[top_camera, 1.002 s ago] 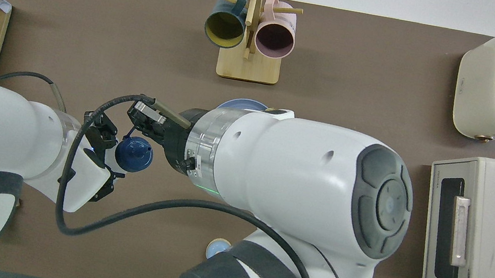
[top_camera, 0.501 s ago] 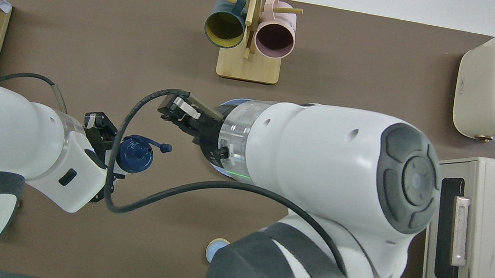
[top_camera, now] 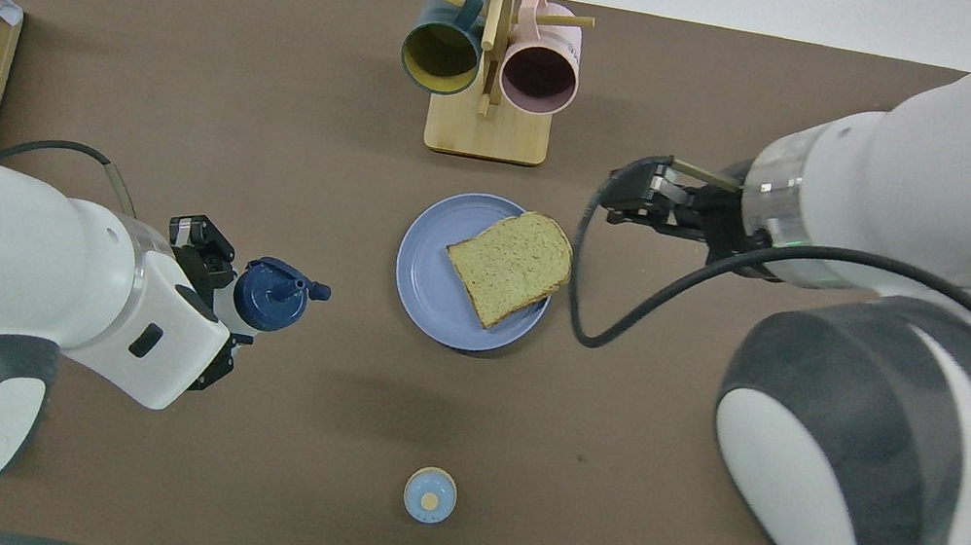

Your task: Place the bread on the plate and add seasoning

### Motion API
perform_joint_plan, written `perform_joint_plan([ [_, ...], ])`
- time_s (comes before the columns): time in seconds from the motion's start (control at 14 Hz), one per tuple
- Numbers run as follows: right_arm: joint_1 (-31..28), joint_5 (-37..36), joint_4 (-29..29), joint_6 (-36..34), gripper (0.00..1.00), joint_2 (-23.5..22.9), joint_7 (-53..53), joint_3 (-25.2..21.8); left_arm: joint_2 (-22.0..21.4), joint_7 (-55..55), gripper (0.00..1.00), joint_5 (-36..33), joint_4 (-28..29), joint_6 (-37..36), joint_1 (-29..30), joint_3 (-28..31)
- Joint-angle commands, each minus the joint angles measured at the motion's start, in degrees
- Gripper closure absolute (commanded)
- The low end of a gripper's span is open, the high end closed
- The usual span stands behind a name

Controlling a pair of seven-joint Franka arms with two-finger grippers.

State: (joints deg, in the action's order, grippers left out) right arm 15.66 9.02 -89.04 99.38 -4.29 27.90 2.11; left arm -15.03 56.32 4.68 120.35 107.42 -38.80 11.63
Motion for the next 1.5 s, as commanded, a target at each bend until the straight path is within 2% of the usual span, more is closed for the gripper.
perform_joint_plan([
  [0.0,-4.7,-5.1,3.8,-8.0,0.00,-0.8,-7.2,0.7,2.3,-2.5,1.00,-2.1,-0.3,2.1,-0.9,-0.6],
  [0.21,-8.9,-8.5,-0.3,-11.1,0.00,2.3,-17.7,0.7,6.3,-6.5,1.00,-5.5,-3.8,1.5,-1.2,-1.8],
  [0.43,-9.6,-8.9,-4.8,-11.8,0.00,5.2,-19.2,0.2,10.7,-11.1,1.00,-9.6,-5.9,1.9,-1.8,-3.5],
  [0.57,-9.9,-8.9,-6.0,-11.8,0.00,5.9,-19.5,-0.1,14.8,-15.7,1.00,-12.1,-8.5,1.9,-3.5,-3.7],
  [0.86,-11.3,-8.8,-6.7,-10.1,0.00,5.5,-24.7,-2.8,20.0,-20.0,1.00,-18.6,-11.4,1.4,-4.4,-3.7],
  [1.22,-12.0,-8.8,-9.1,-11.0,0.00,7.2,-26.1,-3.9,20.8,-21.5,1.00,-26.5,-11.6,-1.7,-5.5,-3.7],
  [1.43,-12.1,-9.1,-9.3,-10.0,0.00,7.2,-25.9,-4.4,27.9,-24.4,1.00,-31.3,-17.2,-7.1,-9.4,-3.6],
])
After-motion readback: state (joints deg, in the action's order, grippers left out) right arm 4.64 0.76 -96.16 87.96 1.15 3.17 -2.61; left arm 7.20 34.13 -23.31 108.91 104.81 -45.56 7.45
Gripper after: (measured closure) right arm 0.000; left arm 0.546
